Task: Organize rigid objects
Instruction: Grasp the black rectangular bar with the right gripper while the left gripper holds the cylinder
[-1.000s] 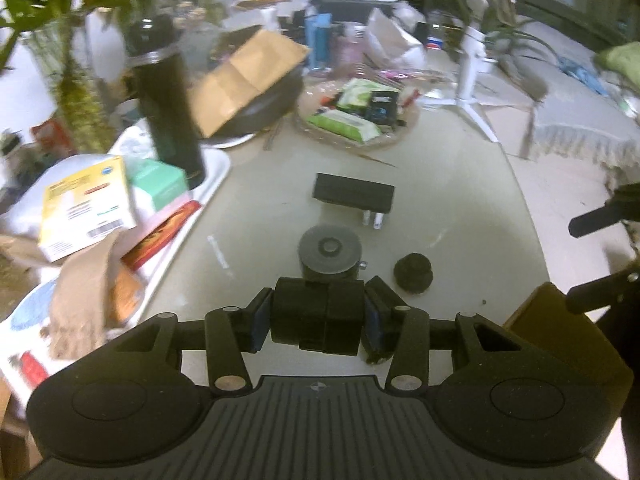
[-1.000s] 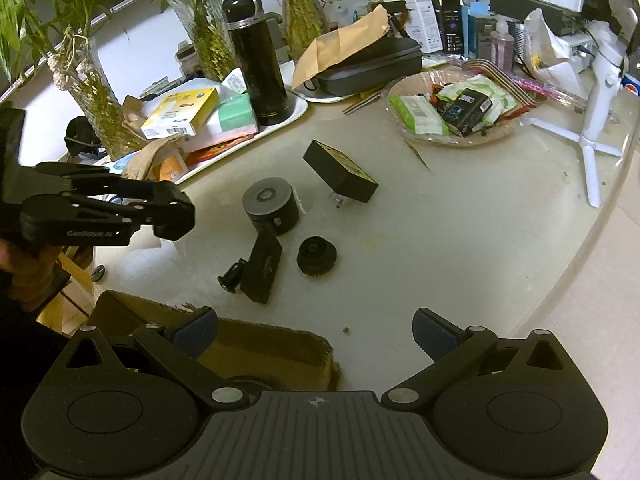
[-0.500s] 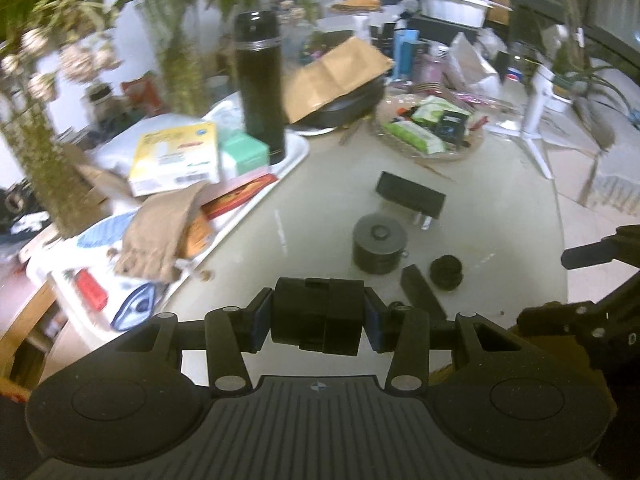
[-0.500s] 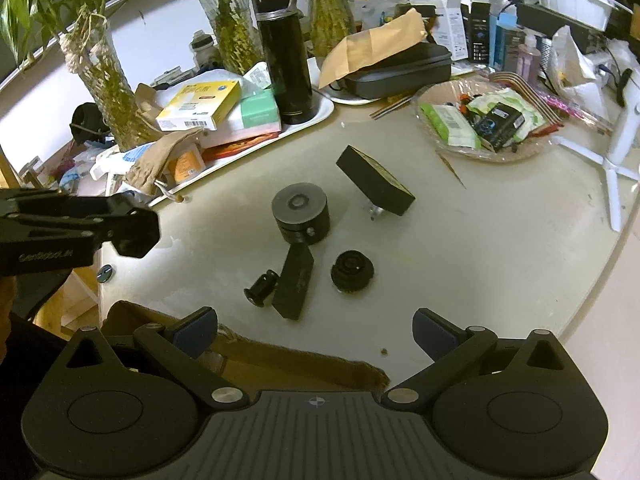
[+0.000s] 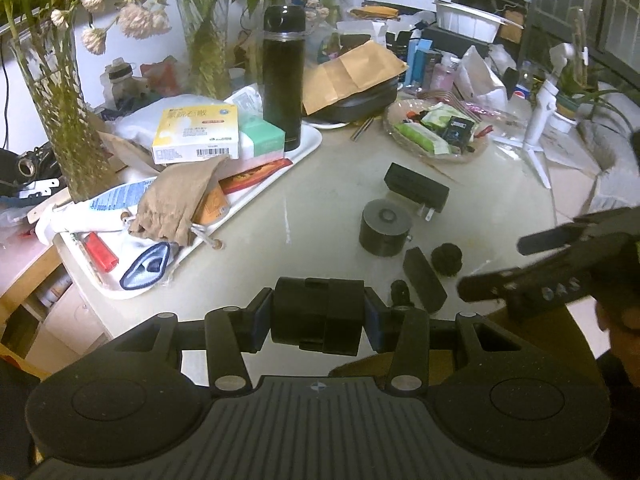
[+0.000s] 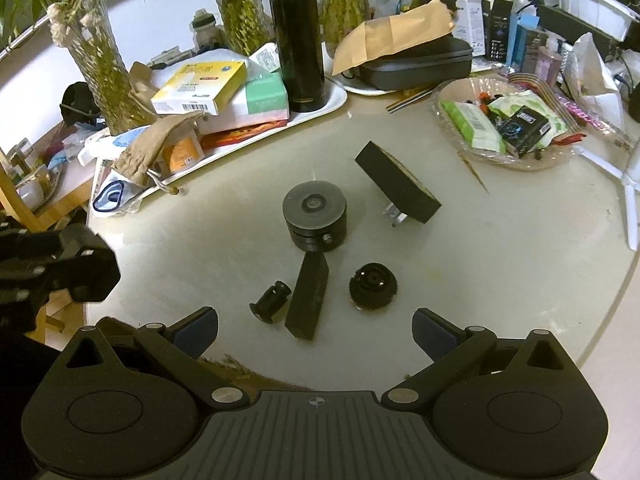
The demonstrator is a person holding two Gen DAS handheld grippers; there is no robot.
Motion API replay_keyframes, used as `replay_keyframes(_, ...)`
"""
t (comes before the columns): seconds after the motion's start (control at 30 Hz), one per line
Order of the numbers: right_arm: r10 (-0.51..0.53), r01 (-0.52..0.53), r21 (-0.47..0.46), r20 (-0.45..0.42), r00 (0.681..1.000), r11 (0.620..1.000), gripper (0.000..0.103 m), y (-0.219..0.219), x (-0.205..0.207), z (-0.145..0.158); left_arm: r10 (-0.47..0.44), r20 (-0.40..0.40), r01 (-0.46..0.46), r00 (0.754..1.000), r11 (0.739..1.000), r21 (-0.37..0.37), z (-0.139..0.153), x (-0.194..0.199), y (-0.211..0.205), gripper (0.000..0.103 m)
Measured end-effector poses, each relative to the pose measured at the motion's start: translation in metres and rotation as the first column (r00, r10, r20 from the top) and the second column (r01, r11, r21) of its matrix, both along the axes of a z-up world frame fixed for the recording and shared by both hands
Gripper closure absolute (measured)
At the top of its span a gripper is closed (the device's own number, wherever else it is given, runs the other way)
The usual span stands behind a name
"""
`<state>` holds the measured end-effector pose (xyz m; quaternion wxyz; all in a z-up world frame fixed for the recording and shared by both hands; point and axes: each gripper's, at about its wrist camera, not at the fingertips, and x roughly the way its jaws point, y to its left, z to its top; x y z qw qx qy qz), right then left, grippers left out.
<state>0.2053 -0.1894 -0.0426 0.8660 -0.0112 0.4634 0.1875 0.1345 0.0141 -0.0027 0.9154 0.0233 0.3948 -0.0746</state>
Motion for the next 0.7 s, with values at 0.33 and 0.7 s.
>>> replay_keyframes(0.33,-0.020,0.018,-0.033,-0.049,0.999,0.999,0.028,0.025,0.025,-0.025,-0.010,0.010,0.010,1.000,0.999,-0.041,-0.003,-0.007,0.007,0.058)
replay_keyframes(0.7,-0.055,0.048,-0.067,-0.093,0.994,0.997,0.084,0.040,0.048,-0.053,-0.016,0.015,0.017,1.000,0.998,-0.061,-0.004,-0.008,0.009,0.058)
